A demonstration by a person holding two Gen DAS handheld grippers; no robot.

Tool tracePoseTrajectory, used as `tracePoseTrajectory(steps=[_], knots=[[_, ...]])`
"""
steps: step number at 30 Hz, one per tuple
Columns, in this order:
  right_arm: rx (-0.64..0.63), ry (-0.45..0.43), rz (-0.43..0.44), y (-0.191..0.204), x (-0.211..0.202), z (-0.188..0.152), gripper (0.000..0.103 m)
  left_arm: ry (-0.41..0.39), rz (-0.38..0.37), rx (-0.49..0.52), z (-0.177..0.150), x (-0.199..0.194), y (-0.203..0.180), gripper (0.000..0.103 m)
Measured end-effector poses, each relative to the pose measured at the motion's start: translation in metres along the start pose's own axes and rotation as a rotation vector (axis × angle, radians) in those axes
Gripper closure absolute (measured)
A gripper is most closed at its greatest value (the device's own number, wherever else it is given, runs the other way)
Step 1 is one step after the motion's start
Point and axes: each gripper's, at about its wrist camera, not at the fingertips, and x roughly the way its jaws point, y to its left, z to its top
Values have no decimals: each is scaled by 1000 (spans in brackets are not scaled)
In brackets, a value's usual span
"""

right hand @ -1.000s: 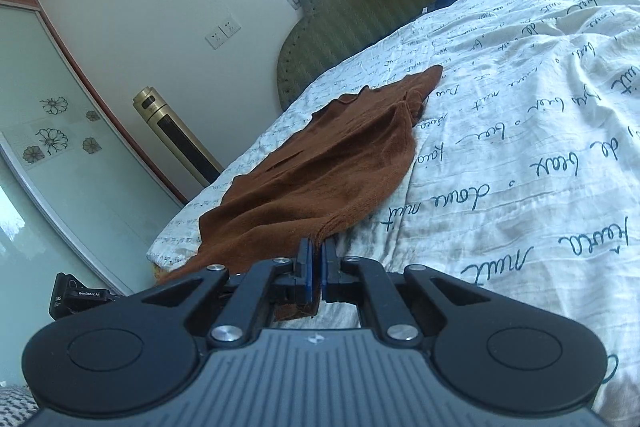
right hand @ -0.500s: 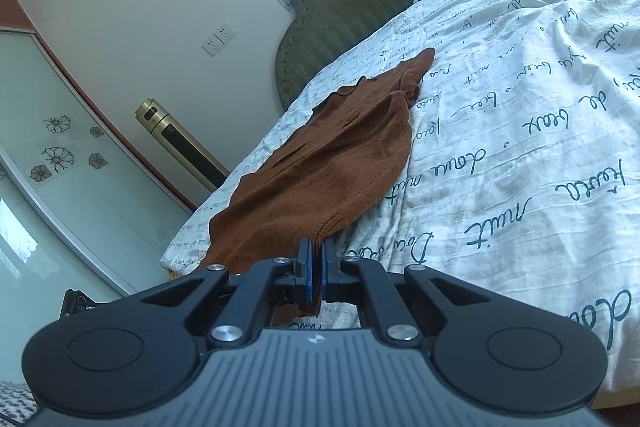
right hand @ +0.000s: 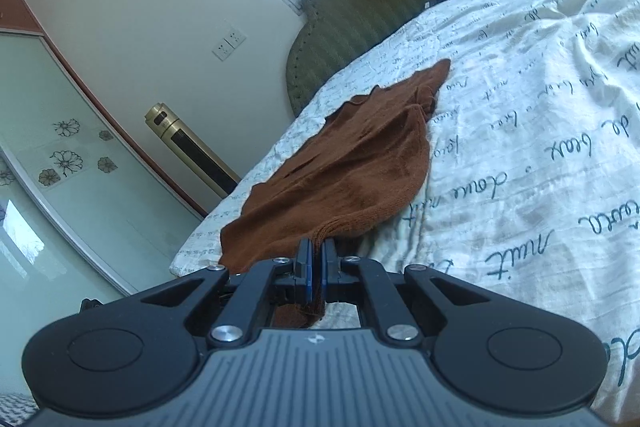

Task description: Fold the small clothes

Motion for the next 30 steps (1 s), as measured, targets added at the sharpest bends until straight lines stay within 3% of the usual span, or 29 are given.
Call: tracePoseTrajectory(steps=[11, 14, 19, 25, 30], knots=[[26, -20, 77, 5, 33, 70, 100, -194, -102, -20, 38, -22, -22, 101], [38, -28, 117, 21, 28, 78, 100, -229, -119, 18, 42, -37, -42, 101], [78, 0, 83, 28, 17, 73, 99, -222, -115, 23, 42, -52, -63, 101], [119, -25, 77, 34, -1, 80, 99, -208, -128, 60, 42, -56, -89, 103], [162, 2, 64, 15, 15, 79, 99, -172, -98, 25, 47, -33, -75, 103]])
